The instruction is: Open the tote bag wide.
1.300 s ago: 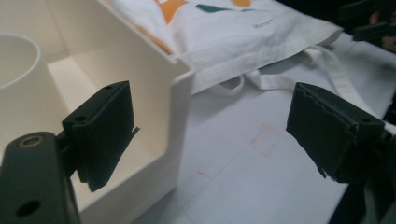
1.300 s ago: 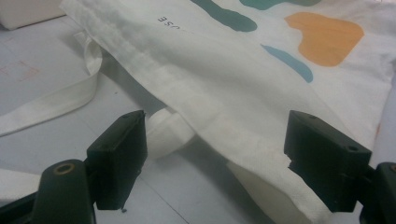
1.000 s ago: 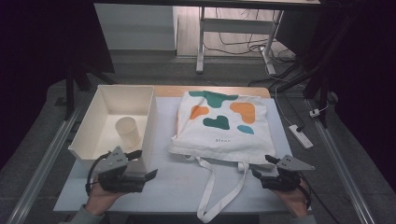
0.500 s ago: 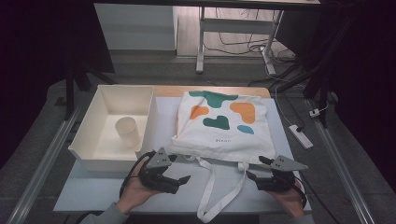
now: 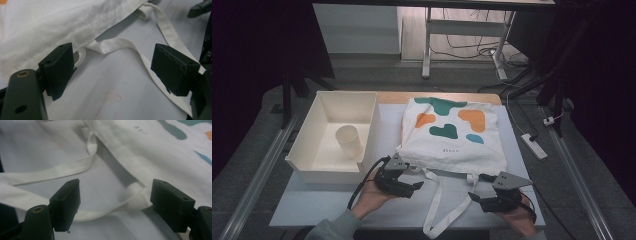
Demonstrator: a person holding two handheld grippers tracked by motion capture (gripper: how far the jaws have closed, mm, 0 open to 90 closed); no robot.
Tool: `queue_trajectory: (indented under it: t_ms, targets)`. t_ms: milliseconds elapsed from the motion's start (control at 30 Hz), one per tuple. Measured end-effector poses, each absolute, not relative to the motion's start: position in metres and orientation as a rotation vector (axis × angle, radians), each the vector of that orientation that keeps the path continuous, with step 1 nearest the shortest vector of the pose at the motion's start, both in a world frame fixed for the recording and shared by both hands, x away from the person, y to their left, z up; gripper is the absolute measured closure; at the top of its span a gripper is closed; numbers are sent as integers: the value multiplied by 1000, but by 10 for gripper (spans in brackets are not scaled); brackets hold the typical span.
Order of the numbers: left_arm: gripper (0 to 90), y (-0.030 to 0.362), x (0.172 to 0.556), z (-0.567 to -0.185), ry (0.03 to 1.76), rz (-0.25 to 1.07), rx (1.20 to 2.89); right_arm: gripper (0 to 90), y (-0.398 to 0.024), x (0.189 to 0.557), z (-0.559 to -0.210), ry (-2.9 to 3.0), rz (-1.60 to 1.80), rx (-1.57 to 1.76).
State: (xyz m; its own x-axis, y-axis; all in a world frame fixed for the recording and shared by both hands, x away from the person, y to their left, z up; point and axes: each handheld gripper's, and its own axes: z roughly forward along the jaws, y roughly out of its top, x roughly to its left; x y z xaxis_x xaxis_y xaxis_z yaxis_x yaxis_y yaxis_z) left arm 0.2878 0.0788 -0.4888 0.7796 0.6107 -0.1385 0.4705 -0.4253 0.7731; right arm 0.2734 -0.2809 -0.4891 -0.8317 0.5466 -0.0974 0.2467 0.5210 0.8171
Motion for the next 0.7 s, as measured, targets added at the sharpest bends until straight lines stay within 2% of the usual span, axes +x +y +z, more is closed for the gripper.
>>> queue_trajectory:
  t_ms: [700]
  targets:
    - [192, 83, 291, -504, 835, 196, 2132, 240, -220, 249, -512, 2822, 1062, 263]
